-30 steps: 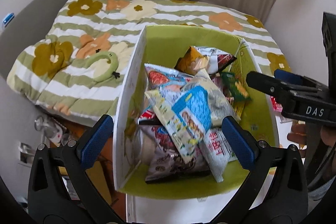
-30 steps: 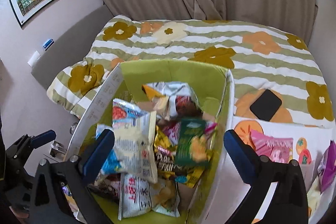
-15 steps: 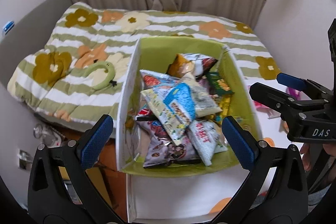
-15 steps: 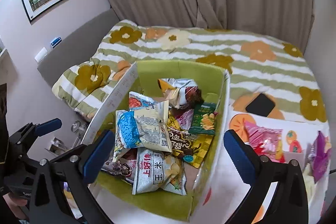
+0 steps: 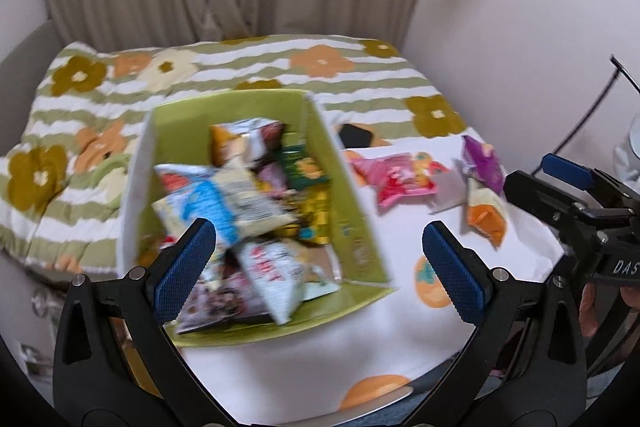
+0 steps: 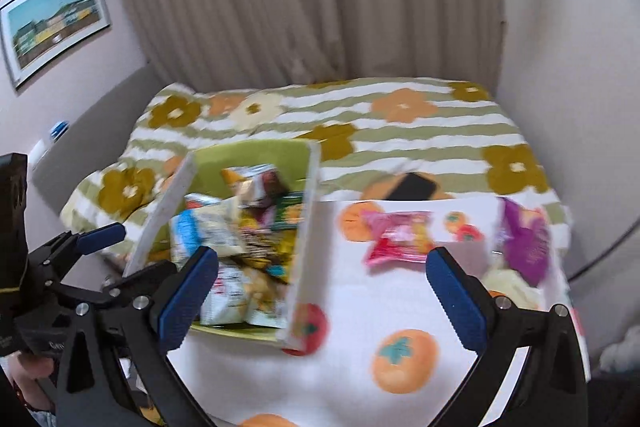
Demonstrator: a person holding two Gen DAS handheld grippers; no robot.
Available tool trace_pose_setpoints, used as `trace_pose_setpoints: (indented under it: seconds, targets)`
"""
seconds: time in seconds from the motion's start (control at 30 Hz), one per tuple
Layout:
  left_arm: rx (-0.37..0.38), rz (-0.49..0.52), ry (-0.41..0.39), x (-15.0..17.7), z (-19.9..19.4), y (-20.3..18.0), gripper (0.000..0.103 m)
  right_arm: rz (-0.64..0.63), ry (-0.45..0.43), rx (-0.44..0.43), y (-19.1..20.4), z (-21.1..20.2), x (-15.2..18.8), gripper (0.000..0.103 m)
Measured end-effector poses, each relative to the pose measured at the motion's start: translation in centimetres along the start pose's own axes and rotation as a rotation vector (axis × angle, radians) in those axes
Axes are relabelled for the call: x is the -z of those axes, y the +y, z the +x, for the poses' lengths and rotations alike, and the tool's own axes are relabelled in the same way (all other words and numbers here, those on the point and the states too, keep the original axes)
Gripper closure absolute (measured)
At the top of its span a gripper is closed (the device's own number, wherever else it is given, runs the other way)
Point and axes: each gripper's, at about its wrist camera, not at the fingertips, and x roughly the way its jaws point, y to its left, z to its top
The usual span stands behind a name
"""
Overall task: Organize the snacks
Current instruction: 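Move both tools back toward the remaining snacks on the sheet, then grasp the pink marshmallow bag with the left tool while the right tool grasps the orange-and-cream bag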
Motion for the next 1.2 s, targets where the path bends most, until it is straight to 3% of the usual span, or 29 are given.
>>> trace_pose_setpoints:
  seconds: [0.23, 0.53, 0.67, 0.9, 1.2]
  targets:
    - [0.047, 0.045, 0.023, -1.6, 2.3, -4.8, 0.000, 0.076, 0.008, 0.107, -7.2, -1.3, 0.8, 0.000]
    - [0.066, 0.017, 0.094, -4.8, 9.2, -11.4, 0.000, 0.093, 0.078, 0.087, -15.9, 1.3, 1.7, 0.000]
    - [0.038, -0.023, 0.140, -6.2, 13.6, -13.3, 0.000, 0.100, 0.120, 0.049, -19.5, 3.3, 2.2, 0.000]
    - [-0.059, -0.098, 0.235, -7.2, 22.0, -13.5, 0.000, 0.043, 0.227, -0.035, -24.1, 7.9, 3.5, 0.000]
    - [-0.129, -0.188, 0.377, -5.6, 30.4, -11.4, 0.000, -0.159, 0.342, -0.149, -24.6, 12.3, 6.1, 0.000]
